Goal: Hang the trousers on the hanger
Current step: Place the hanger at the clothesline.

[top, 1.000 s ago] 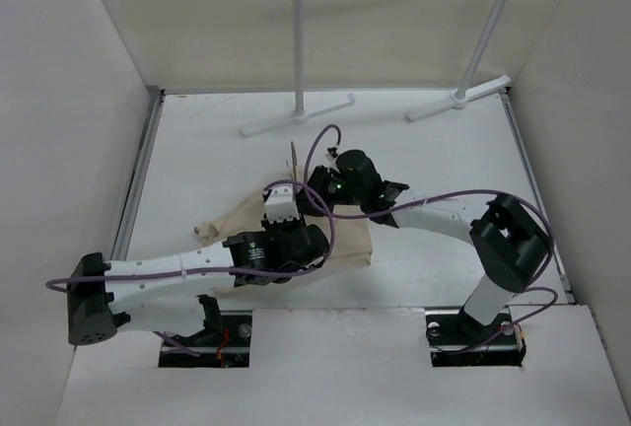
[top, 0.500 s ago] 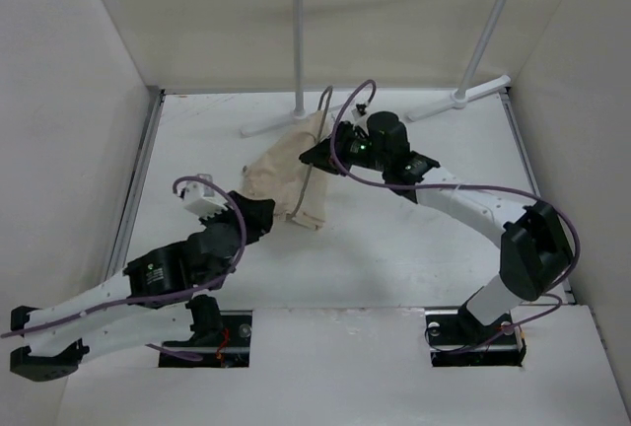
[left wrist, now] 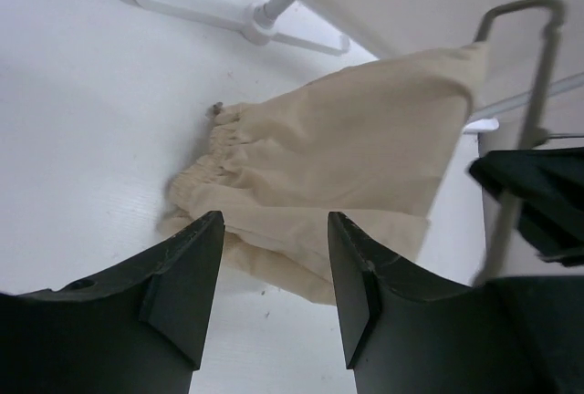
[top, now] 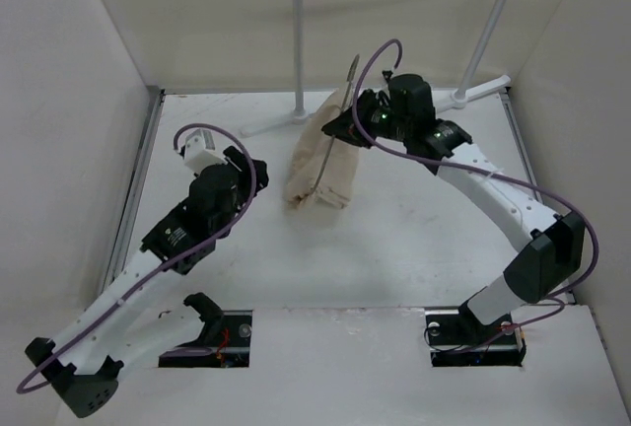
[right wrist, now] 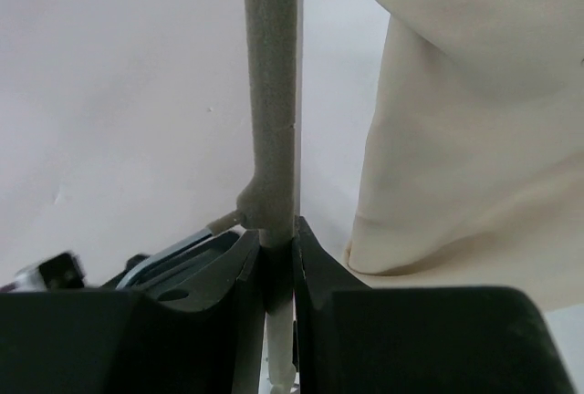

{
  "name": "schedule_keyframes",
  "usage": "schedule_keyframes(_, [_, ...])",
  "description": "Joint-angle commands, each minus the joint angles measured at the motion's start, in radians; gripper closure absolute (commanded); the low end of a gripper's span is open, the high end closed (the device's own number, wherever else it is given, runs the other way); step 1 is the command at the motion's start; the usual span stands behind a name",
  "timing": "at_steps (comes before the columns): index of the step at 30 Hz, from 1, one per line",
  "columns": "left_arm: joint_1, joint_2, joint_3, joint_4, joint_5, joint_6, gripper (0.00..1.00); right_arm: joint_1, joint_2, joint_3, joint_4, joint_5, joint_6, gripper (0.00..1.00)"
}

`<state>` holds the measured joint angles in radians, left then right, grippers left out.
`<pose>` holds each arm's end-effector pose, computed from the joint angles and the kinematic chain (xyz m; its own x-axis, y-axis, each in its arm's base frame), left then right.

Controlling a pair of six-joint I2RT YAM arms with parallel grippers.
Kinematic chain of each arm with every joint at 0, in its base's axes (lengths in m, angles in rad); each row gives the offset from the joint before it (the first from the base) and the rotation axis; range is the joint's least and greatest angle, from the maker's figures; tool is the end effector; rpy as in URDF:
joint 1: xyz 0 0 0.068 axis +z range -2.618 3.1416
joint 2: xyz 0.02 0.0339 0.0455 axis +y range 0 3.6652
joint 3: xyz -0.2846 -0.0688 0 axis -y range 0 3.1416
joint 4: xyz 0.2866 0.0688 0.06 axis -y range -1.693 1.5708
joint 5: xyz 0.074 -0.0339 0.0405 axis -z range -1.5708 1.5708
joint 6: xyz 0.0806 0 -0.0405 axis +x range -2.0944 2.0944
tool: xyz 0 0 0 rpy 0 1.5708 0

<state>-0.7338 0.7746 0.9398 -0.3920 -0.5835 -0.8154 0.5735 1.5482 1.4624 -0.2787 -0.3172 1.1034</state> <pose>0.1984 -0.1191 0.3871 -0.2311 -0.6097 -0.7582 -0.0117 0.7810 -0.6244 0.3601 0.2625 0.3796 -0.8137 0.4842 -0.3217 -0.0752 0.4610 0.8842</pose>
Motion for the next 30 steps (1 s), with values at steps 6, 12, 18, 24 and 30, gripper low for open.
schedule_keyframes(6, [0.145,0.184,0.097,0.234,0.37,0.024,0.54,-0.169,0.024,0.393,-0.229,0.055,-0.158,0.89])
schedule_keyframes(12, [0.133,0.394,0.354,0.294,0.539,0.048,0.54,-0.209,0.069,0.458,-0.252,0.067,-0.157,0.89])
schedule_keyframes(18, [0.023,0.587,0.598,0.246,0.524,0.24,0.54,-0.231,0.107,0.5,-0.263,0.043,-0.151,0.89])
schedule_keyframes(24, [-0.066,0.695,0.689,0.21,0.519,0.409,0.54,-0.261,0.113,0.512,-0.283,0.009,-0.137,0.91])
schedule_keyframes(30, [-0.138,0.799,0.784,0.154,0.413,0.541,0.54,-0.269,0.101,0.506,-0.289,-0.01,-0.119,0.91])
